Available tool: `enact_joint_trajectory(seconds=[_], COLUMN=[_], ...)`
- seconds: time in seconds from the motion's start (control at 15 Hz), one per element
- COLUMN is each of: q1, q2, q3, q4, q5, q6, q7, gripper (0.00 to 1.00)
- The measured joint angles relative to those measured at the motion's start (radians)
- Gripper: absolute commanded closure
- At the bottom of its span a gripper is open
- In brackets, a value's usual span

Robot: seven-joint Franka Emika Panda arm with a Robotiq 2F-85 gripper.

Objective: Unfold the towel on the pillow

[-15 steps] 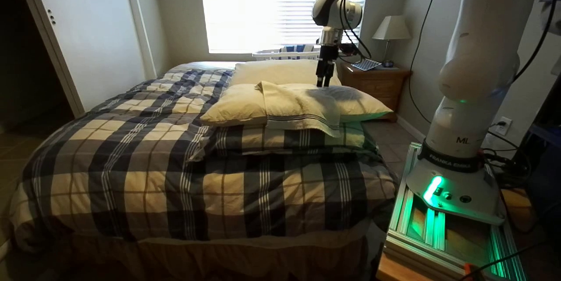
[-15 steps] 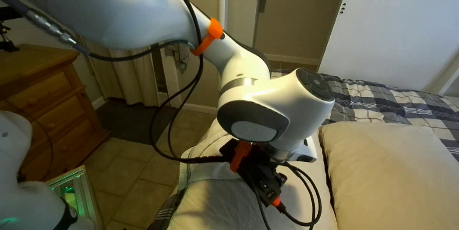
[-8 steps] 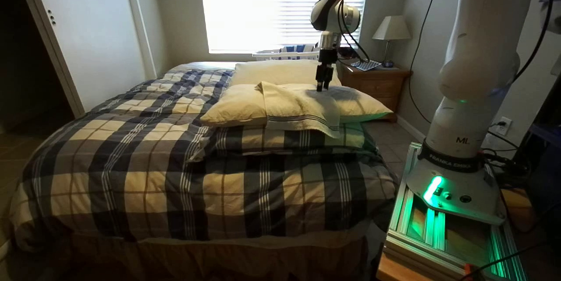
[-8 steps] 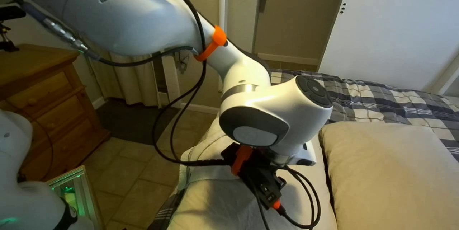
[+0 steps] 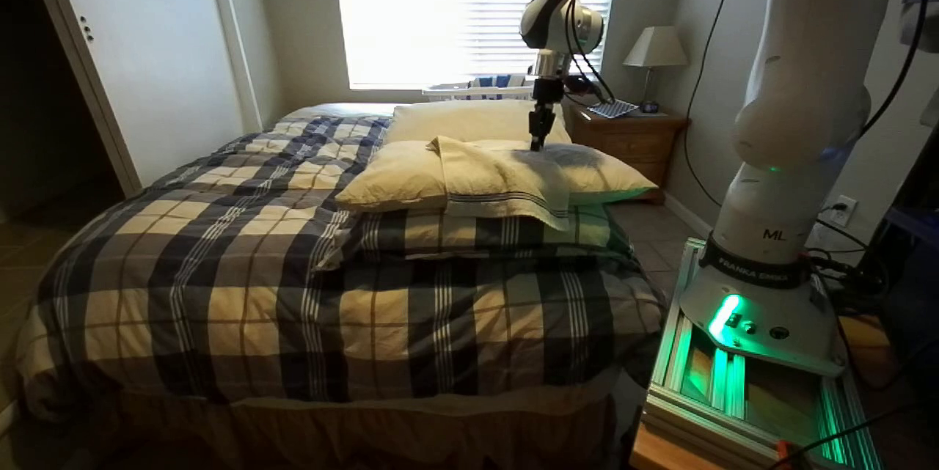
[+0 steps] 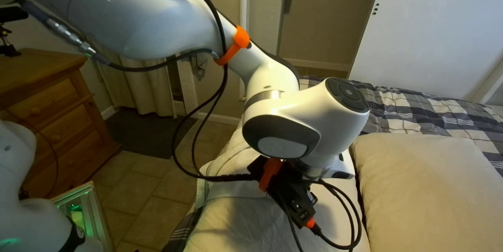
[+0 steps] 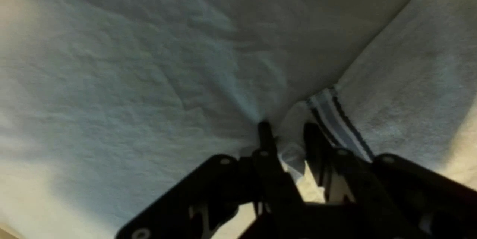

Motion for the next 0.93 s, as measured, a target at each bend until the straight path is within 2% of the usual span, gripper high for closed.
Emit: enact_joint_trajectory(seconds=[0.53, 0.93], q1=[-0.015, -0.047], q2=[-0.003, -0.004], q3=[0.000, -0.010], q4=[0.026, 0.053], q5=[0.004, 0.002], q6=[0.045, 0.150], q7=[0.014, 0.042], gripper=[0.98, 0.98])
